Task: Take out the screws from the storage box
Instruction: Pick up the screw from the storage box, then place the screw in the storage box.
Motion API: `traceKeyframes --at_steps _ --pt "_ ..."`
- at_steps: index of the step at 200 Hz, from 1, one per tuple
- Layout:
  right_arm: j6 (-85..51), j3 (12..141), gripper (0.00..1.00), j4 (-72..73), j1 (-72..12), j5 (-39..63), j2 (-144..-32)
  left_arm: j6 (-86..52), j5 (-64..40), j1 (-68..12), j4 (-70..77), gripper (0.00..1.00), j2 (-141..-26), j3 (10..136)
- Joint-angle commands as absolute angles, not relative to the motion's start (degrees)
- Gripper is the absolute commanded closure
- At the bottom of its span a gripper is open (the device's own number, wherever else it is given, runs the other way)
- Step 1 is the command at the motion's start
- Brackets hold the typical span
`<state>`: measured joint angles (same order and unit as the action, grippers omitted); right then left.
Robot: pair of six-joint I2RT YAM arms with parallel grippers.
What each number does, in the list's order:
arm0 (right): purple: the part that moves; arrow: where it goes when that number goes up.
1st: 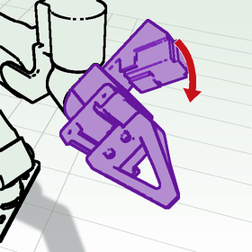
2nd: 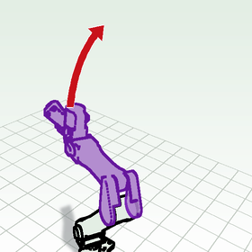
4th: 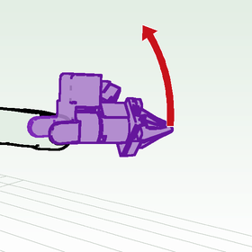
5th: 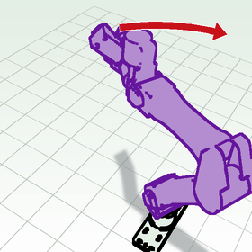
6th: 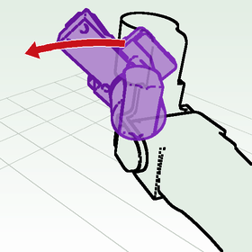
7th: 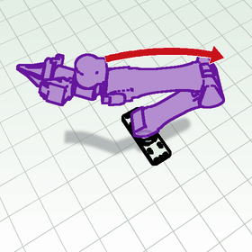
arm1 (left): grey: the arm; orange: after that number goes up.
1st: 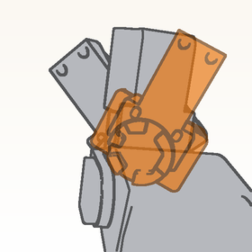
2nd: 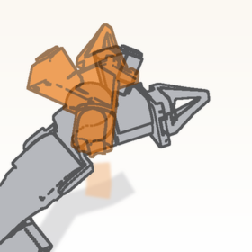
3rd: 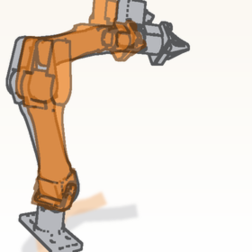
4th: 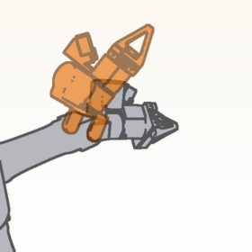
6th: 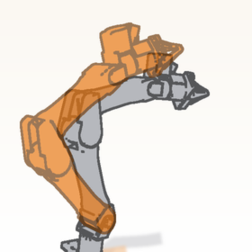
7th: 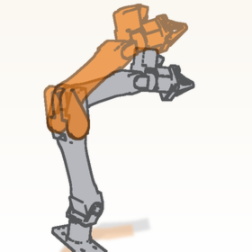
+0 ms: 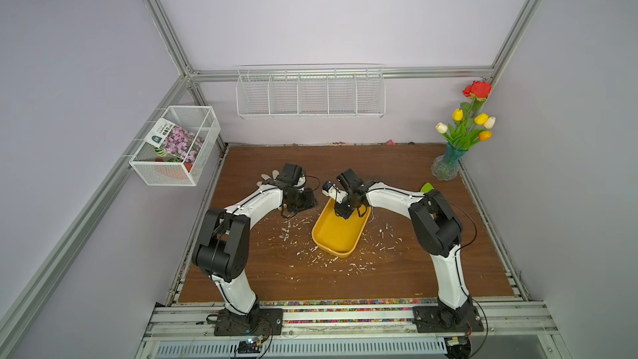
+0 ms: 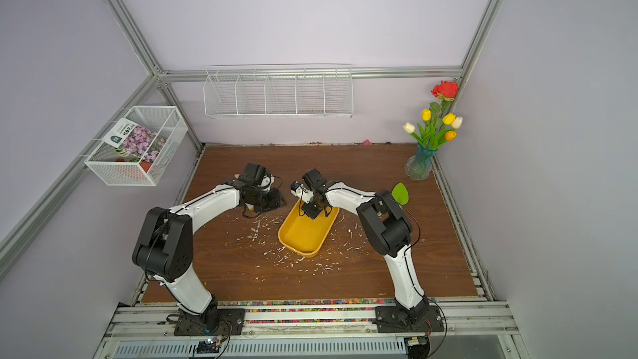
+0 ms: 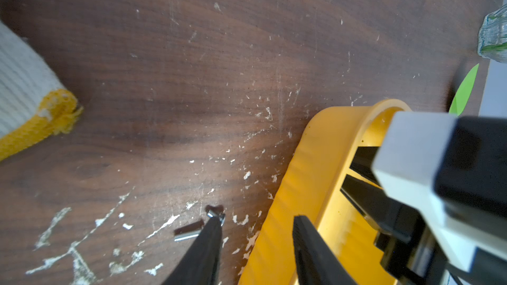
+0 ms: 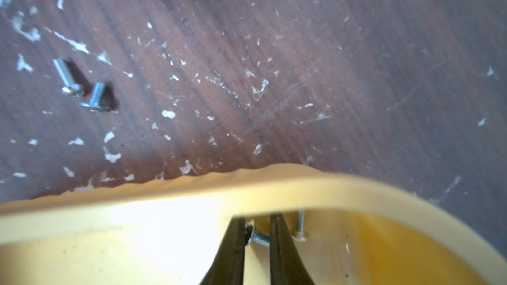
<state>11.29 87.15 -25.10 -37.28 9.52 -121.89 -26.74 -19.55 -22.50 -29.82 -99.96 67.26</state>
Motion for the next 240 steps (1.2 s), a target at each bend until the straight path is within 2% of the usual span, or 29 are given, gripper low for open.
traceKeyframes --at_steps 1,20,45,107,203,240 --pt "7.58 86.53 0.88 -25.49 -35.76 11.89 -118.48 -26.45 -20.03 -22.25 -29.18 0.53 -99.94 67.05" --pt "7.25 86.39 0.80 -26.16 -35.10 11.96 -118.73 -26.54 -20.15 -22.24 -29.09 0.53 -100.01 67.06" --pt "7.65 85.72 0.78 -26.69 -35.04 11.78 -119.03 -26.44 -20.12 -22.24 -29.09 0.53 -100.04 67.06" --pt "6.33 82.43 0.86 -25.94 -35.18 13.27 -118.01 -26.28 -19.97 -22.24 -29.44 0.54 -99.84 67.15" --pt "1.64 78.21 0.87 -23.43 -32.39 21.46 -111.51 -26.30 -20.58 -22.24 -29.03 0.54 -100.27 67.24" --pt "3.83 80.64 0.88 -27.88 -31.82 20.28 -113.34 -26.28 -21.02 -22.30 -28.83 0.54 -100.73 67.10"
